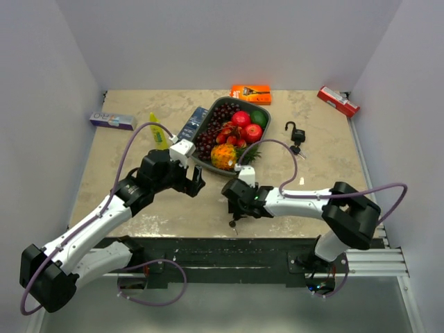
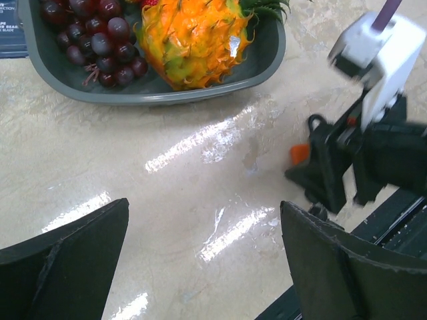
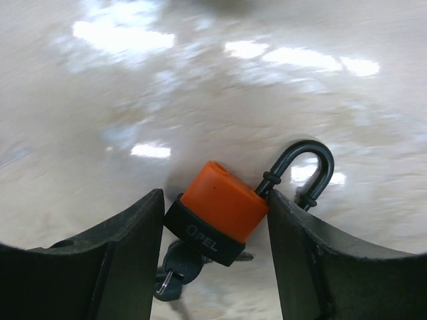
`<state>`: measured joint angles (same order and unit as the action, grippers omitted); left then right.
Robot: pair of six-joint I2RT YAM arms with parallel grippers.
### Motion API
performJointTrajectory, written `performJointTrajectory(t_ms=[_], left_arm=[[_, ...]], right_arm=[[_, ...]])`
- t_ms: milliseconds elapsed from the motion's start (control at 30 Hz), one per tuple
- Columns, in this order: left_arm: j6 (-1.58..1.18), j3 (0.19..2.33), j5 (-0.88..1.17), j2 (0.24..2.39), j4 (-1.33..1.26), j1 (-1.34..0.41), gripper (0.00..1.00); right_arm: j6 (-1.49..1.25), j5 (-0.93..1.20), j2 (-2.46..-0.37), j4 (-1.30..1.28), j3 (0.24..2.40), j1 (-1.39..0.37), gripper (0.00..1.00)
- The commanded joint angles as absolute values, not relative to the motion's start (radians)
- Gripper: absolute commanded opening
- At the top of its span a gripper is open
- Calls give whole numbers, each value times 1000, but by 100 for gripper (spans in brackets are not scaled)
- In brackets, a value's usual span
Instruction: Unlock with the key
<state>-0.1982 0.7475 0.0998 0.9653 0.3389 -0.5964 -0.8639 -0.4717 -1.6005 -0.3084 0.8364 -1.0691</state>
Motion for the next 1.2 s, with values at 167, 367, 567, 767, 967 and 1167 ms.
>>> performJointTrajectory(t_ms=[167, 367, 567, 767, 967, 1167], left_arm=[[-183, 736, 106, 950, 330, -594, 99], [-178, 735, 110, 953, 330, -592, 99], [-175, 732, 117, 954, 325, -592, 99], [-170, 729, 121, 963, 322, -592, 99], [-169, 729, 118, 974, 322, -594, 99], [-166, 729, 117, 986, 321, -592, 99]], right_arm=[[-681, -379, -1425, -255, 709, -781, 45], [-551, -333, -1465, -230, 762, -628, 45], [-395, -200, -1577, -146, 856, -497, 45], [-276, -210, -1716, -143, 1017, -479, 46], [-164, -198, -1811, -164, 1123, -443, 46], [-59, -155, -1819, -137, 1123, -379, 47]])
